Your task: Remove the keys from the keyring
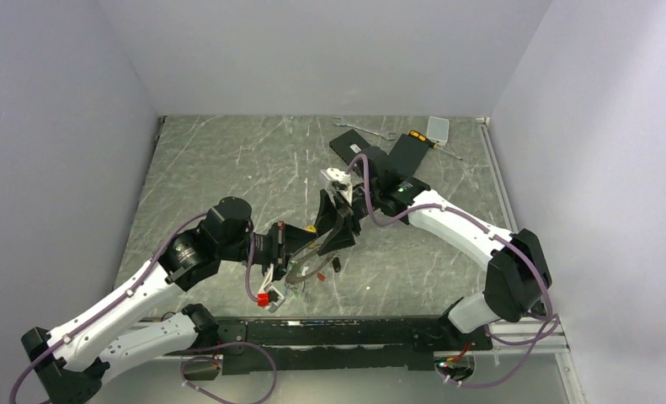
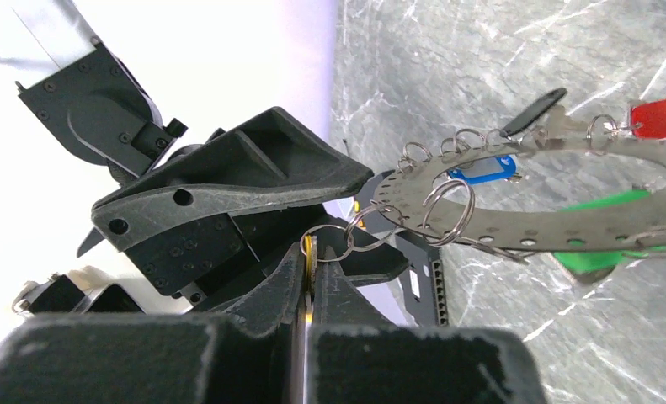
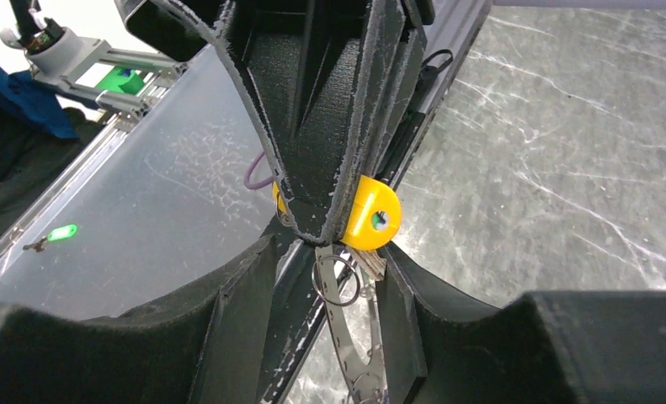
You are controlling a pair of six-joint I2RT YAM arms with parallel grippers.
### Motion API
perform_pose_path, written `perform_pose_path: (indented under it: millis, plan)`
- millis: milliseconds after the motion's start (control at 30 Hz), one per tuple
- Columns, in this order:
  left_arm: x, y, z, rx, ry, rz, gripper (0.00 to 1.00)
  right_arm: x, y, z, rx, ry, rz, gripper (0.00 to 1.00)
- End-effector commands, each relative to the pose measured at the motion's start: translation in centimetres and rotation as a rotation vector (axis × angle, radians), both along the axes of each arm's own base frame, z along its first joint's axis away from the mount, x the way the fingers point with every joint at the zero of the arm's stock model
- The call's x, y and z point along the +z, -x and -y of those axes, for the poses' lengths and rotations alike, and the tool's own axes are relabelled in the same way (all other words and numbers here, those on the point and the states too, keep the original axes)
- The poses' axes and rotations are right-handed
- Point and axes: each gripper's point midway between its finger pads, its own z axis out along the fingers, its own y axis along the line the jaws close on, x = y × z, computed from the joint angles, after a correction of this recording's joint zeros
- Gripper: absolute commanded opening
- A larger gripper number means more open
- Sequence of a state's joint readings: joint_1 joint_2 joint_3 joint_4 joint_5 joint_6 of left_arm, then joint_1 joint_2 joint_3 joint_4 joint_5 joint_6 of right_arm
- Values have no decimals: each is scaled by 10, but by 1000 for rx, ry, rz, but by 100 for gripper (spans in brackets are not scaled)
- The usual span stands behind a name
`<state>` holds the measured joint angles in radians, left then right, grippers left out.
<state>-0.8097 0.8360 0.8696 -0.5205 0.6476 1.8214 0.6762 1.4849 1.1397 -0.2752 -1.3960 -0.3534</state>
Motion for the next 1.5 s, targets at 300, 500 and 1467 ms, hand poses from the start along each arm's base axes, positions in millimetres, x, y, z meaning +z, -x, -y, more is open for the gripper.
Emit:
perform_pose_path:
  millis: [300, 500, 1467]
  plan:
    - [38, 21, 7, -142, 130, 173, 0, 30, 24, 5, 111, -99, 70, 49]
    - [37, 19, 7, -135, 124, 169, 0, 35, 31, 4, 137, -113, 80, 47]
    - [27, 22, 13, -202, 188, 352, 0, 14, -5, -1, 30, -82, 124, 45]
